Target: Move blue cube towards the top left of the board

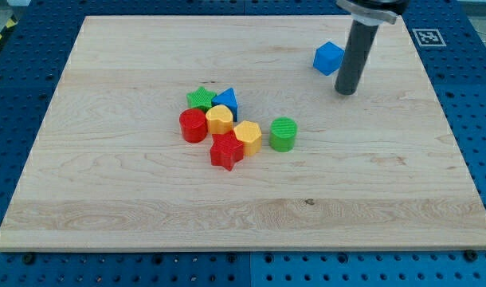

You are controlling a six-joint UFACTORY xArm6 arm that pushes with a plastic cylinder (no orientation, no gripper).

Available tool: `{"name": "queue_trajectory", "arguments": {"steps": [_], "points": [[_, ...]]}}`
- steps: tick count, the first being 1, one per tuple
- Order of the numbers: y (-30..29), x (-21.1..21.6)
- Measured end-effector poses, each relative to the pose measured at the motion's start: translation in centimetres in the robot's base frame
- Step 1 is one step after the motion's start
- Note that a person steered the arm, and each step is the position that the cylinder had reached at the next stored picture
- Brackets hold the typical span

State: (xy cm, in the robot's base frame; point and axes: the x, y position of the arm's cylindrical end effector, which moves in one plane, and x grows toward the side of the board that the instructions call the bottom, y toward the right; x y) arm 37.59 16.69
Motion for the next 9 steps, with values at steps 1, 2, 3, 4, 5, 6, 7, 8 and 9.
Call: {"name": "queue_trajectory", "arguments": {"steps": [1, 2, 3, 4, 5, 6, 7, 8, 9], "points": [[1.2, -2.4], [1.3, -4.7], [0.0, -4.8], [-1.9, -6.2], [-3.8, -7.2], [-6.6, -7.9], [-9.2, -8.6], [-11.4, -9.1], [-13.6, -9.3]]}}
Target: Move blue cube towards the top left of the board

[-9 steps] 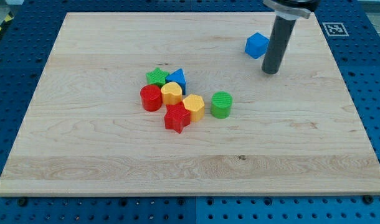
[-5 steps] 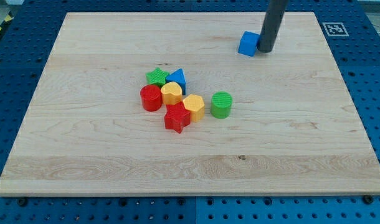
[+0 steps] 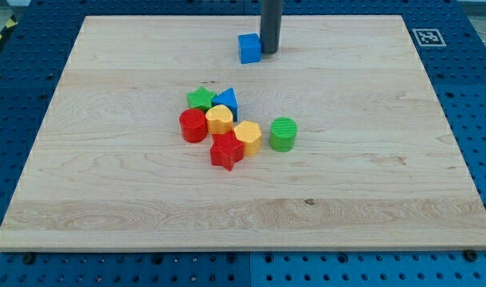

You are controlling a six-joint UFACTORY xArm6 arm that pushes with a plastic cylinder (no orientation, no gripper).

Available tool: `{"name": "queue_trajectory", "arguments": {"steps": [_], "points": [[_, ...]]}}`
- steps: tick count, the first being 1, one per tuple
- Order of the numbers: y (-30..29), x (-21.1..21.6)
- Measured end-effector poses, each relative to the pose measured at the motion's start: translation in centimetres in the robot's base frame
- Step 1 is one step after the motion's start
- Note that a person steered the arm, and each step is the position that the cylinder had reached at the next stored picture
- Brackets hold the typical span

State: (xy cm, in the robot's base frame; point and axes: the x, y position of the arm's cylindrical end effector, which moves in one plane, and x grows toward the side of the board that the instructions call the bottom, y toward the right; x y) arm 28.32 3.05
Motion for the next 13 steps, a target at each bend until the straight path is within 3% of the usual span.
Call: {"name": "queue_trajectory", "arguments": {"steps": [4, 13], "points": [[-5.1, 0.0], [-8.5, 0.0]]}}
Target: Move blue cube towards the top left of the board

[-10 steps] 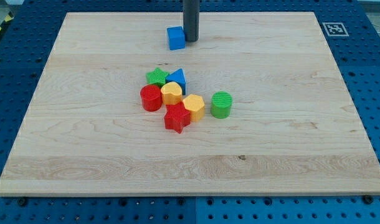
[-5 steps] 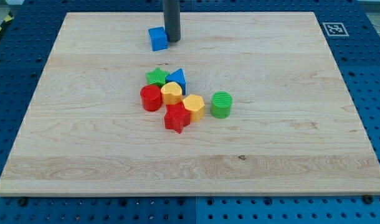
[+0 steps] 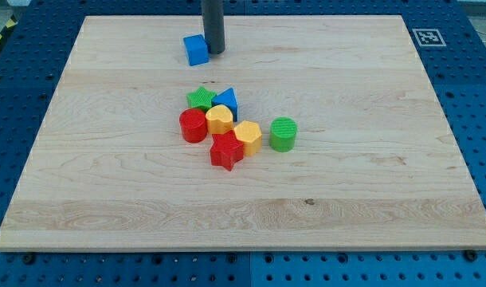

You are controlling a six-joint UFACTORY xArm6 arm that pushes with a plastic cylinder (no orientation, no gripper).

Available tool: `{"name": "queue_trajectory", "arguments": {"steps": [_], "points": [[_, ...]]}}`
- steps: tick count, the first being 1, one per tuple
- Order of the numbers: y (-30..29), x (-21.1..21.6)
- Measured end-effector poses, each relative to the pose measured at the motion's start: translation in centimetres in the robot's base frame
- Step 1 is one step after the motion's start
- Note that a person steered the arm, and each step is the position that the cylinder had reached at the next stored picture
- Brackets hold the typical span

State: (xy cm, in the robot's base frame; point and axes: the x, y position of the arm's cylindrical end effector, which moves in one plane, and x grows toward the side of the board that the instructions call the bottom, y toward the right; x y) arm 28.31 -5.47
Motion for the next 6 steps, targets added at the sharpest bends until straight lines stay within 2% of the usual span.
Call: {"name": "queue_trajectory", "arguments": {"steps": [6], "points": [[-6.7, 0.0]]}}
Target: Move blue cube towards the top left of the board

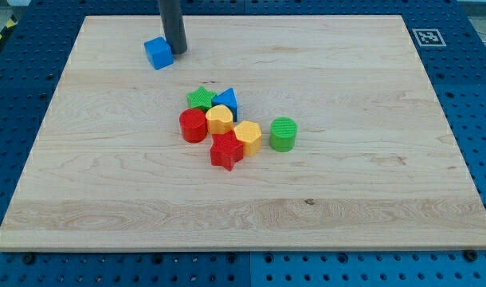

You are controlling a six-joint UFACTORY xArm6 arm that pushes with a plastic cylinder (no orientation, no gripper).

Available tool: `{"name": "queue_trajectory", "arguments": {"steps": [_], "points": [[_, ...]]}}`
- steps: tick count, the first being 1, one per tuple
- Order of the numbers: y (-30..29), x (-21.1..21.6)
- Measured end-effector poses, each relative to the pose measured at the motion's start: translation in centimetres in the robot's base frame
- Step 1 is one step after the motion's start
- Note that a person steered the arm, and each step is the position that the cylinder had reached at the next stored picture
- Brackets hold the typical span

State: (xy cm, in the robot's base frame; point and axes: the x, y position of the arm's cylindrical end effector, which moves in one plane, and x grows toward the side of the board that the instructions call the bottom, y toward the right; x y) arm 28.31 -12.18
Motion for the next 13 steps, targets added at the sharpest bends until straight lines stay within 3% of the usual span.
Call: {"name": "queue_trajectory", "arguments": {"steps": [7, 13], "points": [[-0.6, 1.9], [-0.6, 10.5]]}}
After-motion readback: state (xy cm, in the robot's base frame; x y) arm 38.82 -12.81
